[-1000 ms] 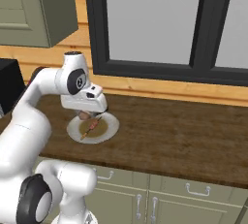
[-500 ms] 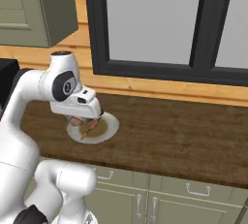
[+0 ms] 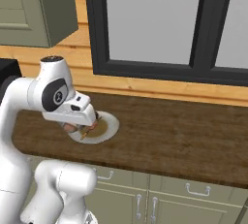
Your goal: Pick up the kebab skewer and baguette bread, and place them inside the toaster oven. Close the toaster oven door and start by setting the timer.
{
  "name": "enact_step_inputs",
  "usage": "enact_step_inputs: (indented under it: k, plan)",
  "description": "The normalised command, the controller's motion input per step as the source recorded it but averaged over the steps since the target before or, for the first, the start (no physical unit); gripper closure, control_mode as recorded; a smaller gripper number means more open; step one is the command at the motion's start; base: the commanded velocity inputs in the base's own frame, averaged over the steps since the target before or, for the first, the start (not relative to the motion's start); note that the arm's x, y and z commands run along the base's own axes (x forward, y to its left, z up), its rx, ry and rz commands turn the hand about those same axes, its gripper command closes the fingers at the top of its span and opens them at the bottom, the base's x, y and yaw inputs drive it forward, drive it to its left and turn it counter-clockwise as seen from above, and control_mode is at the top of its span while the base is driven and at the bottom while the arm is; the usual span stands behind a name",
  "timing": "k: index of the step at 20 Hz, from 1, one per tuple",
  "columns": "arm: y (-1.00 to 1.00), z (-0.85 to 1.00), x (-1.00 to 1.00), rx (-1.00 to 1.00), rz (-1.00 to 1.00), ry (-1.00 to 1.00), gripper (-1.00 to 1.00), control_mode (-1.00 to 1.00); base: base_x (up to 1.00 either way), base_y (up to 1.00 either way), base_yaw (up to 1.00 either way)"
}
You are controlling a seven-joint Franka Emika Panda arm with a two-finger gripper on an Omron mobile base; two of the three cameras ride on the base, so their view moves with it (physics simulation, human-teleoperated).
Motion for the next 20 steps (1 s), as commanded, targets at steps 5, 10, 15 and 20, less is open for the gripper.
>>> enact_step_inputs:
  k: [5,10,15,20]
  plan:
    - [0.25,0.03,-0.04,0.0,0.08,0.0,1.0,-1.0,0.0,0.0,0.0]
    - [0.05,0.0,-0.09,0.0,0.05,0.0,1.0,-1.0,0.0,0.0,0.0]
    - [0.0,0.0,0.0,0.0,0.0,0.0,1.0,1.0,-0.92,0.15,0.0]
    - [0.0,0.0,0.0,0.0,0.0,0.0,1.0,1.0,-0.26,0.96,0.0]
